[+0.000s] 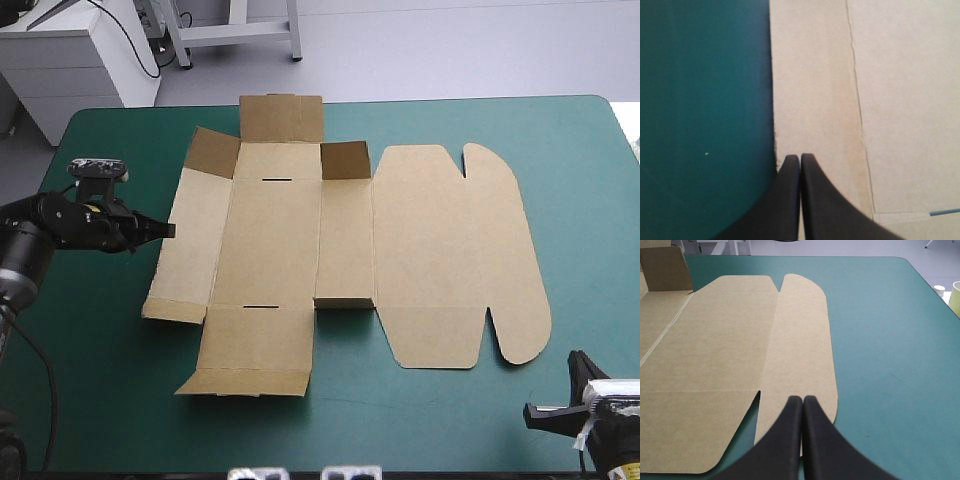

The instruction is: Fold the box

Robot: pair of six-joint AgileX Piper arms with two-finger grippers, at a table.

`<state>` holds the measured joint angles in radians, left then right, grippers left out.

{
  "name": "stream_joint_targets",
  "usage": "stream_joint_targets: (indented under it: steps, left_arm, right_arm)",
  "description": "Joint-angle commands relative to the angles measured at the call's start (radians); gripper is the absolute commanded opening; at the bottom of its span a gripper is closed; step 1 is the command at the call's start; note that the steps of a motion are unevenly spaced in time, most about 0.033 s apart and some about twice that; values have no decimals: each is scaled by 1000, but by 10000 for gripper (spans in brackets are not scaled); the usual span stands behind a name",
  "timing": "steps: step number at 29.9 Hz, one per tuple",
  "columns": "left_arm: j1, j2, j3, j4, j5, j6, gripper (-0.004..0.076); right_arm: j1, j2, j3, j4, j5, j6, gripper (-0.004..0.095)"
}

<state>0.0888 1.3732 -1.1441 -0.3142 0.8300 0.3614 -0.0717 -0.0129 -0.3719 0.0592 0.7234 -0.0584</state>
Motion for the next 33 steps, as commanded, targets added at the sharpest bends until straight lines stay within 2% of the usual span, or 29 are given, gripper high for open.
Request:
stream_joint_targets:
  steps: [1, 6, 7, 10, 15, 21, 24, 28, 33]
  left_arm:
    - [27, 65, -113, -124, 110, 90, -8]
    - [170, 187, -148, -390, 277, 193, -8]
    - [214, 211, -148, -448, 337, 195, -8]
    - [289, 275, -148, -530, 447, 236, -8]
    - [328, 316, -148, -540, 427, 235, -8]
    - [328, 324, -148, -498, 313, 162, -8]
    - [328, 326, -148, -459, 308, 161, 1]
    - [326, 343, -148, -465, 313, 161, 90]
    - [295, 354, -148, -450, 296, 161, 236]
  right_arm:
    - [-4, -23, -32, -2, -75, -7, -19]
    - [-4, -23, -32, -2, -75, -7, -20]
    - [-4, -23, -32, -2, -75, -10, -20]
    - [-4, -23, -32, -2, -75, -10, -20]
    - [-4, -23, -32, -2, -75, -10, -20]
    - [-4, -23, -32, -2, -75, -10, -20]
    - [-4, -23, -32, -2, -75, -10, -20]
    - [-4, -23, -32, -2, -75, -10, -20]
    - [-4, -23, -32, -2, -75, -10, -20]
